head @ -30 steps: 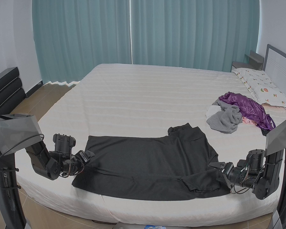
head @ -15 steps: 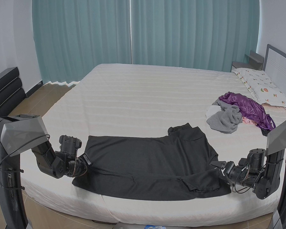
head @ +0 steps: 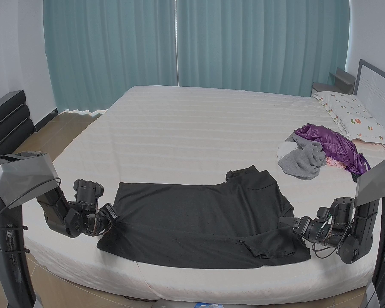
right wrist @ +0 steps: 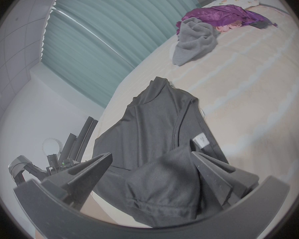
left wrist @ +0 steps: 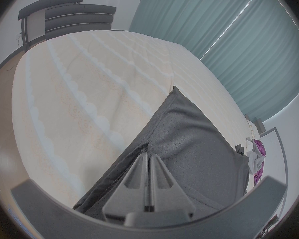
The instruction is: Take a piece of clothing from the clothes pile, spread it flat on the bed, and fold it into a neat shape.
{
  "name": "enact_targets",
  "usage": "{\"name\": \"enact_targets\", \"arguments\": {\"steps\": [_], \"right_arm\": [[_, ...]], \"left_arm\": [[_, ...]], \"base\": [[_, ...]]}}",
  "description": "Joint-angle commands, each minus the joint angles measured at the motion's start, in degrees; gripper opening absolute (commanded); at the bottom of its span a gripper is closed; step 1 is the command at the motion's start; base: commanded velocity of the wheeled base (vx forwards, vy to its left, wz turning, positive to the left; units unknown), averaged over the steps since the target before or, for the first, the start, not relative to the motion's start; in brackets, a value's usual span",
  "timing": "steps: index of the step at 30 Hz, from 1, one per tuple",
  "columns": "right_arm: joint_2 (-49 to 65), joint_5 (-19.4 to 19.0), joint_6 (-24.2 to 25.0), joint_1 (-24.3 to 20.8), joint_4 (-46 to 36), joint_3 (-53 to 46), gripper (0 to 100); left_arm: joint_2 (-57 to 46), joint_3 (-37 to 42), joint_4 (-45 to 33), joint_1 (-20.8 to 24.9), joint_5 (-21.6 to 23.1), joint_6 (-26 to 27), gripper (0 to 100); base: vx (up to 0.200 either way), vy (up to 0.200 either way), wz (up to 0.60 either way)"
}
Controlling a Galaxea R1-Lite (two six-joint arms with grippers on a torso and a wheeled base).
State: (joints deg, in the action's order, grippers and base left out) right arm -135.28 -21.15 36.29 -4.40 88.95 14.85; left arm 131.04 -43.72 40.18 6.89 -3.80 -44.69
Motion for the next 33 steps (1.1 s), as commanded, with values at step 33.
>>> {"name": "enact_targets", "arguments": {"steps": [33], "right_arm": [[-10.1,-5.0,-10.6,3.7,-2.4,10.7,100]], "left_arm": [[0.0,0.9,0.2,0.5,0.6,-0.5,0]], "base": [[0.0,0.0,0.0]]}}
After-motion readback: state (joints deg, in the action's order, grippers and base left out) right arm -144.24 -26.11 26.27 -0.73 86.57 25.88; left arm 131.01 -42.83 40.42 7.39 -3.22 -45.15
